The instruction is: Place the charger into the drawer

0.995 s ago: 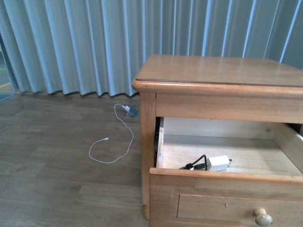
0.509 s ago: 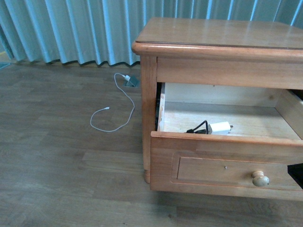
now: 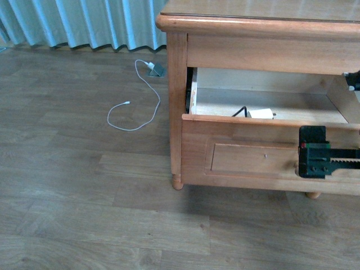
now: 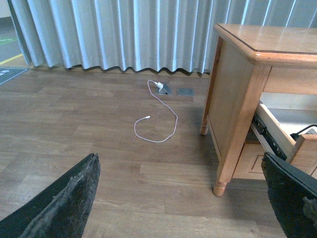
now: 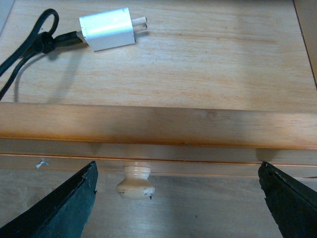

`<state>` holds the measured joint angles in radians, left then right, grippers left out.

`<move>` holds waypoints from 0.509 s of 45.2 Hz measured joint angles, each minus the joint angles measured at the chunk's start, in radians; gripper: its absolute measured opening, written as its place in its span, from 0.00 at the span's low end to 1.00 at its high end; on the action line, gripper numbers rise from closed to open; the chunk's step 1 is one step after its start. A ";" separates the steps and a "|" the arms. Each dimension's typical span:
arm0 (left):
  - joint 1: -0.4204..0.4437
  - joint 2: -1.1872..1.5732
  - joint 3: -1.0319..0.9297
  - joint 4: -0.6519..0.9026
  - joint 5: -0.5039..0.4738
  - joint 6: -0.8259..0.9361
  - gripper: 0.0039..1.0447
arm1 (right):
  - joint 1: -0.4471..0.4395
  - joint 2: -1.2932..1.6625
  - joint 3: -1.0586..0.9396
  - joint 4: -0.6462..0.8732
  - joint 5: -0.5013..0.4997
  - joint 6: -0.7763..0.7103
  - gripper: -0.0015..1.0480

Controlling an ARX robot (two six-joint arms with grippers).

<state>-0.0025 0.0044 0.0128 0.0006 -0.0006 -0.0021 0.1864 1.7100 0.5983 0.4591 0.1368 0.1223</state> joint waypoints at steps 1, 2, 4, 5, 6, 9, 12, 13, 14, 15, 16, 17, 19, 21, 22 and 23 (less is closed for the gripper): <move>0.000 0.000 0.000 0.000 0.000 0.000 0.94 | 0.002 0.019 0.016 0.014 0.008 0.000 0.92; 0.000 0.000 0.000 0.000 0.000 0.000 0.94 | 0.004 0.032 0.027 0.024 0.014 0.000 0.92; 0.000 0.000 0.000 0.000 0.000 0.000 0.94 | 0.008 0.064 0.058 0.043 0.024 0.000 0.92; 0.000 0.000 0.000 0.000 0.000 0.000 0.94 | 0.009 0.082 0.076 0.051 0.027 0.002 0.92; 0.000 0.000 0.000 0.000 0.000 0.000 0.94 | 0.010 0.095 0.089 0.058 0.029 0.002 0.92; 0.000 0.000 0.000 0.000 0.000 0.000 0.94 | 0.013 0.132 0.125 0.077 0.045 0.003 0.92; 0.000 0.000 0.000 0.000 0.000 0.000 0.94 | 0.013 0.162 0.155 0.089 0.055 0.002 0.92; 0.000 0.000 0.000 0.000 0.000 0.000 0.94 | 0.013 0.174 0.167 0.093 0.061 0.002 0.92; 0.000 0.000 0.000 0.000 0.000 0.000 0.94 | 0.013 0.180 0.174 0.095 0.063 0.002 0.92; 0.000 0.000 0.000 0.000 0.000 0.000 0.94 | 0.013 0.192 0.186 0.100 0.069 0.002 0.92; 0.000 0.000 0.000 0.000 0.000 0.000 0.94 | 0.013 0.204 0.198 0.106 0.073 0.001 0.92; 0.000 0.000 0.000 0.000 0.000 0.000 0.94 | 0.013 0.209 0.204 0.109 0.076 0.000 0.92; 0.000 0.000 0.000 0.000 0.000 0.000 0.94 | 0.012 0.227 0.221 0.120 0.081 -0.002 0.92; 0.000 0.000 0.000 0.000 0.000 0.000 0.94 | 0.012 0.249 0.246 0.130 0.092 -0.005 0.92; 0.000 0.000 0.000 0.000 0.000 0.000 0.94 | 0.011 0.260 0.259 0.134 0.096 -0.007 0.92; 0.000 0.000 0.000 0.000 0.000 0.000 0.94 | 0.011 0.265 0.266 0.136 0.098 -0.009 0.92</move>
<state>-0.0025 0.0044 0.0128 0.0006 -0.0006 -0.0021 0.1970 1.9751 0.8639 0.5949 0.2344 0.1131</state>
